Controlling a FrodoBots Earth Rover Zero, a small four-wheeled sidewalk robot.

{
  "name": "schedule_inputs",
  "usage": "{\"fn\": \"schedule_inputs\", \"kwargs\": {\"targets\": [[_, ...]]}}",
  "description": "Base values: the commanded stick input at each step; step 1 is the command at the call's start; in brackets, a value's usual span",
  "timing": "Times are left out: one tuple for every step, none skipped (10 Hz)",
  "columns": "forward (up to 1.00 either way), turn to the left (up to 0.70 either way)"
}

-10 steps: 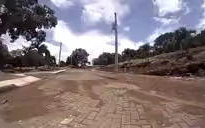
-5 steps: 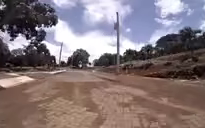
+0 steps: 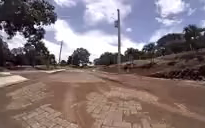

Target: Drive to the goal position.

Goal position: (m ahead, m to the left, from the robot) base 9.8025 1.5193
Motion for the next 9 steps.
{"fn": "schedule_inputs", "kwargs": {"targets": [[1.0,0.15],[1.0,0.2],[1.0,0.07],[1.0,0.0],[1.0,0.0],[1.0,0.0],[1.0,0.14],[1.0,0.27],[1.0,0.27]]}}
